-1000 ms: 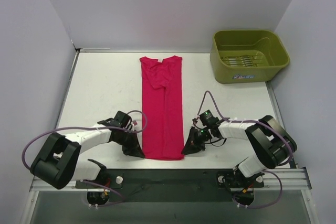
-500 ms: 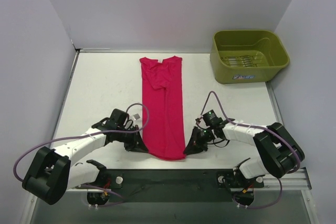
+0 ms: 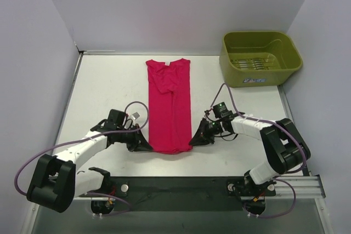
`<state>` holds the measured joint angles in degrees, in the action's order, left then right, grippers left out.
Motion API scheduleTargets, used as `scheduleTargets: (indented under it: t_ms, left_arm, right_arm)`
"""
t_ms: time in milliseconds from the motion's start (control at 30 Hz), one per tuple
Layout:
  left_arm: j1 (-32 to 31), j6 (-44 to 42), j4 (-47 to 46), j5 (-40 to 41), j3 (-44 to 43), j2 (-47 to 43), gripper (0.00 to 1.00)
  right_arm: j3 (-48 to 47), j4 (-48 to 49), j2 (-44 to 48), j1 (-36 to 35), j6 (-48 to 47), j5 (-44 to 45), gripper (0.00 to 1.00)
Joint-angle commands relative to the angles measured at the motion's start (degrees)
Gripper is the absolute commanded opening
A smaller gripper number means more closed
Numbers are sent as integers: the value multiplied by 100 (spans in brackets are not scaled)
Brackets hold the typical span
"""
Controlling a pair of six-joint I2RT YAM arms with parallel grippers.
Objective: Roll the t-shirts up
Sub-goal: Roll the T-shirt to the center of the board.
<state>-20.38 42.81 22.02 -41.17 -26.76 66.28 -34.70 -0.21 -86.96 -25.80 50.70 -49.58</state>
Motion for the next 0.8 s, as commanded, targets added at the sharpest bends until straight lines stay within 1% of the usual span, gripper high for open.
scheduleTargets:
  t_ms: [0, 167, 367, 600, 633, 667, 700, 733, 767]
  left_arm:
    - [420, -18, -408, -146, -356, 174, 0]
    - [500, -18, -400, -58, -329, 280, 0]
    - [553, 140, -638, 21, -303, 508, 0]
    - [728, 131, -567, 258, -356, 728, 0]
    - [746, 131, -550, 293, -391, 746, 14]
    - [781, 114, -550, 294, -408, 755, 20]
    - [860, 105, -550, 250, -417, 746, 24]
    - [895, 79, -541, 250, -496, 755, 36]
    - [948, 44, -489, 232, -549, 763, 40]
  right_arm:
    - [-248, -181, -198, 102, -60, -201, 0]
    - [-397, -138, -418, 207, -60, -157, 0]
    - [-730, -85, -717, 295, -78, -174, 0]
    - [-863, -85, -911, 286, -69, -210, 0]
    - [-872, -93, -911, 278, -69, -192, 5]
    - [-872, -120, -911, 277, -69, -131, 11]
    - [-907, -146, -902, 286, -69, -122, 16]
    - [-933, -138, -832, 304, -130, -104, 26]
    - [-977, -146, -771, 339, -174, -87, 32]
